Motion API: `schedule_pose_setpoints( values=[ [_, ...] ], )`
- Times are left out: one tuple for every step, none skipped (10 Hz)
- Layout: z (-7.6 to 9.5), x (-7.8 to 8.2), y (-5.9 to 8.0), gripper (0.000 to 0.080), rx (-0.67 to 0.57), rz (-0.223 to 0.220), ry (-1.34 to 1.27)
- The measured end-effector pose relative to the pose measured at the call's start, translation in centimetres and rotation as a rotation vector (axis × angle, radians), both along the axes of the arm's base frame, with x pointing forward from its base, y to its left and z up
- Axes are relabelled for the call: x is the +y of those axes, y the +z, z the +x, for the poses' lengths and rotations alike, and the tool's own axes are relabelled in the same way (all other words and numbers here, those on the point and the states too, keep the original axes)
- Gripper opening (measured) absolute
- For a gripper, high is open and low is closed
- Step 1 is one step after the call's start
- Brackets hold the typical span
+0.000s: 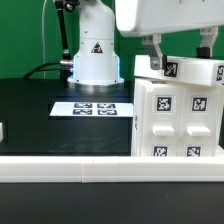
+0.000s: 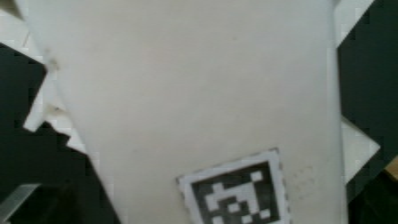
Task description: Assemble cabinet
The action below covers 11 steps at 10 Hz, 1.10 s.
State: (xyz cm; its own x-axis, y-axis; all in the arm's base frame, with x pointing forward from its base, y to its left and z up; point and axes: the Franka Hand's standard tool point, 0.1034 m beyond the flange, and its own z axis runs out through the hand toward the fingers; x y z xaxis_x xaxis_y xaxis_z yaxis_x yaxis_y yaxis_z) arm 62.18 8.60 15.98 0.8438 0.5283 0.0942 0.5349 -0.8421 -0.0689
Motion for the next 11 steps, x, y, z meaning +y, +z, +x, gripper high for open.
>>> schedule_pose_setpoints(
  values=[
    [0.01, -0.02, -0.09, 0.0797, -0.001, -0.001, -0.001],
    [0.01, -0.08, -0.20, 0.0797, -0.003, -0.002, -0.004],
    [-0.06, -0.08, -0.29, 0.0797, -0.001, -0.002, -0.019],
    [-0.05, -0.04, -0.29, 0.0671, -0.001, -0.002, -0.026],
    [-0.04, -0.15, -0.30, 0.0555, -0.001, -0.002, -0.028],
    [-0.03, -0.18, -0.30, 0.0557, -0.001, -0.002, -0.028],
    [-0.03, -0.19, -0.30, 0.0557, -0.001, -0.001, -0.036],
    [-0.03, -0.22, -0.30, 0.0557, 0.002, 0.000, -0.062],
    [-0.03, -0.26, -0.30, 0.0557, 0.002, 0.000, -0.063],
    [-0.03, -0.26, -0.30, 0.0557, 0.003, 0.000, -0.071],
    [-0.02, -0.26, -0.30, 0.0557, 0.013, 0.006, -0.163]
  ],
)
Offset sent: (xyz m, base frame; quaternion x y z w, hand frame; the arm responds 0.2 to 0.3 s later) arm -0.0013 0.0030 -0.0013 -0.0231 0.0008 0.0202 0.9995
